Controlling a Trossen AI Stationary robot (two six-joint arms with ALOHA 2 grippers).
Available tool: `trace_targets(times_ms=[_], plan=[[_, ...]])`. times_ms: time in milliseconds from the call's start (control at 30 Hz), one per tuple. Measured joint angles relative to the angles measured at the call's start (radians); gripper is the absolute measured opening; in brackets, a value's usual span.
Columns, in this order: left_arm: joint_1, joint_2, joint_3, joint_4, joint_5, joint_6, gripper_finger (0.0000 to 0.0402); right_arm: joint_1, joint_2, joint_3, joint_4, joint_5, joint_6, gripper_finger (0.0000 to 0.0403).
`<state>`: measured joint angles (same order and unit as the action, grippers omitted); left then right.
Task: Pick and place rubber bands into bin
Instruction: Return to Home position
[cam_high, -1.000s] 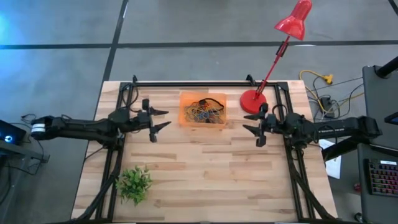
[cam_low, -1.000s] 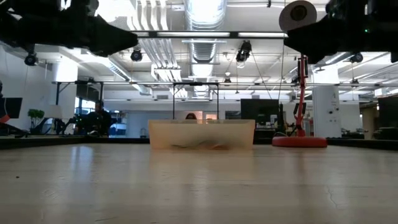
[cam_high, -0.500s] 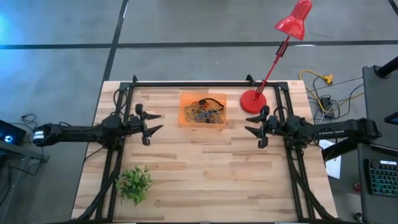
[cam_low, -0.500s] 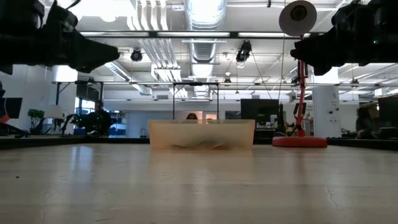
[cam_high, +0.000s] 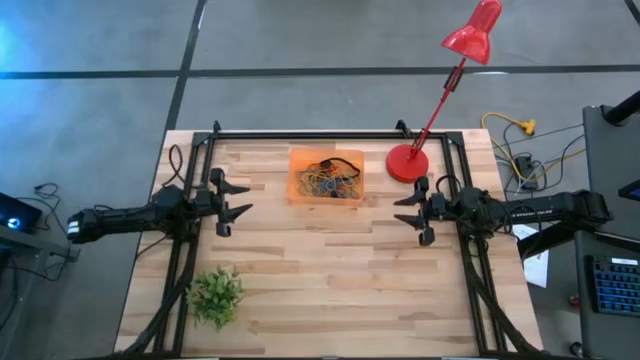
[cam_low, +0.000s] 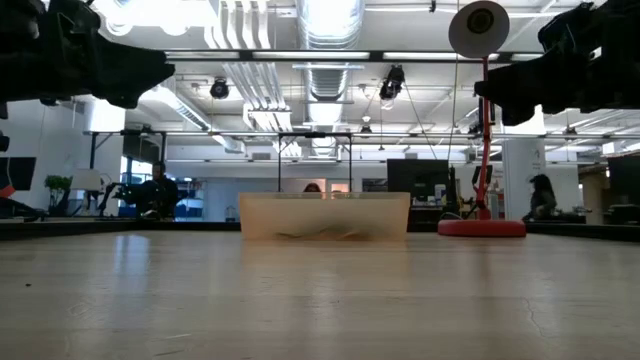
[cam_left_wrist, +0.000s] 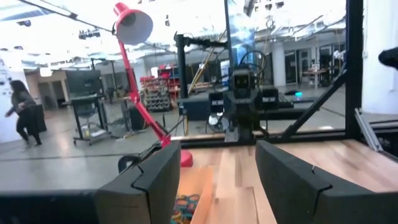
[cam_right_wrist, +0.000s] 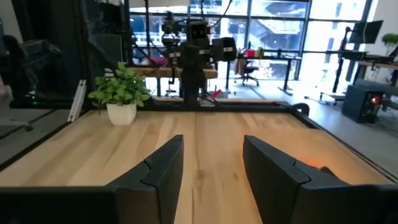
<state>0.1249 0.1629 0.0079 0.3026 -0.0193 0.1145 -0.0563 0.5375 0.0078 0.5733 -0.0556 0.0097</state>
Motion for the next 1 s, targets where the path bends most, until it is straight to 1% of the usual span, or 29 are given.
trace_targets(times_ms=[267, 467, 533, 633, 667, 833, 1000], plan=[[0.0, -0.051, 0.0, -0.068, 0.0, 0.008, 0.0193, 0.023, -0.003, 0.0, 0.013, 0.003, -0.054, 0.0157], [0.0, -0.072, -0.001, -0.068, 0.0, 0.027, 0.0193, 0.106, -0.069, 0.0, 0.04, 0.003, -0.147, 0.015], [0.0, -0.075, -0.001, -0.068, 0.0, 0.032, 0.0193, 0.135, -0.086, 0.001, 0.032, 0.023, -0.165, 0.0148], [0.0, -0.074, -0.001, -0.069, 0.001, 0.049, 0.0193, 0.157, -0.104, 0.001, -0.01, 0.103, -0.163, 0.0149], [0.0, -0.074, -0.001, -0.068, 0.001, 0.05, 0.0193, 0.158, -0.108, 0.001, -0.02, 0.116, -0.163, 0.015], [0.0, -0.097, -0.002, -0.068, 0.003, 0.05, 0.0193, 0.159, -0.156, 0.001, -0.033, 0.119, -0.187, 0.0153], [0.0, -0.135, -0.002, -0.07, 0.051, 0.059, 0.0193, 0.159, -0.278, 0.001, -0.152, 0.135, -0.193, 0.0148]])
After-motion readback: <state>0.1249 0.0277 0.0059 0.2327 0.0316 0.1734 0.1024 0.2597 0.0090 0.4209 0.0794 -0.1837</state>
